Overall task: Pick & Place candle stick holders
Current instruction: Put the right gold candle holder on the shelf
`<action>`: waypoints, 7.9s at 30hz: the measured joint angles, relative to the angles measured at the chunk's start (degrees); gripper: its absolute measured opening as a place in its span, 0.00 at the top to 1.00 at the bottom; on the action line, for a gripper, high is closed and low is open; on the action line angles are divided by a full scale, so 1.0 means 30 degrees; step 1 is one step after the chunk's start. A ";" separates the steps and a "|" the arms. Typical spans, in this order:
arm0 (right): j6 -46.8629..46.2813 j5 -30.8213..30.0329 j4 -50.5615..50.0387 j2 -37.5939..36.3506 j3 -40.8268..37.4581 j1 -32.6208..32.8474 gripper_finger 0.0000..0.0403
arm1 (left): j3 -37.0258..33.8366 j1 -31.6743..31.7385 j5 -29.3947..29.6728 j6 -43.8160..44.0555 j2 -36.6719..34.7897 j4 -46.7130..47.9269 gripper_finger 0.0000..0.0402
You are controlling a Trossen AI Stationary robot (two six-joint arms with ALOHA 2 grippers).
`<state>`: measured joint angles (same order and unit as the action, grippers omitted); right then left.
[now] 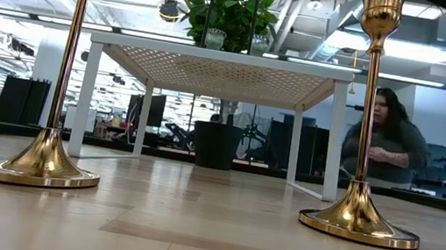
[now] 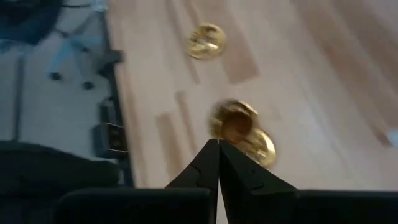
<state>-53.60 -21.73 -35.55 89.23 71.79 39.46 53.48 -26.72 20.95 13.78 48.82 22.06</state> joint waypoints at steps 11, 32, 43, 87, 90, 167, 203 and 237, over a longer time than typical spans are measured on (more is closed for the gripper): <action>0.2131 0.3270 0.1485 0.0029 0.0000 -0.1304 1.00 | 0.0000 0.0000 -0.0002 0.0000 0.0000 0.0002 0.99; 0.2702 0.4949 0.1434 0.0029 0.0000 -0.1833 1.00 | -0.0001 0.0000 -0.0364 0.0051 0.0000 0.0003 0.99; 0.2797 0.5101 -0.0433 0.0029 0.0000 -0.1958 1.00 | -0.0002 0.0000 -0.0364 0.0022 0.0000 0.0009 0.99; 0.1842 0.1225 0.3611 0.0058 -0.4243 -0.0877 0.41 | 0.0003 0.0007 -0.0364 0.0000 0.0000 0.0009 0.99; 0.1845 0.0633 0.4147 0.0042 -0.4858 -0.0850 0.35 | 0.0002 0.0007 -0.0364 0.0000 0.0000 0.0009 0.99; 0.9076 0.1413 0.0903 -0.0903 0.3053 -0.9154 1.00 | -0.0002 0.0007 -0.0357 0.0058 0.0000 -0.0014 0.99; 1.0870 0.2738 0.0728 0.0837 0.3094 -1.0926 1.00 | 0.0005 0.0007 -0.0138 0.0058 -0.0007 -0.0078 0.99; 1.1560 0.2294 0.0341 0.0882 0.2980 -1.0962 0.88 | 0.0002 0.0004 -0.0138 0.0058 0.0000 -0.0056 0.99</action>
<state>-18.92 -14.85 -34.52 91.88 80.73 6.57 53.49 -26.71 20.53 13.96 48.82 21.89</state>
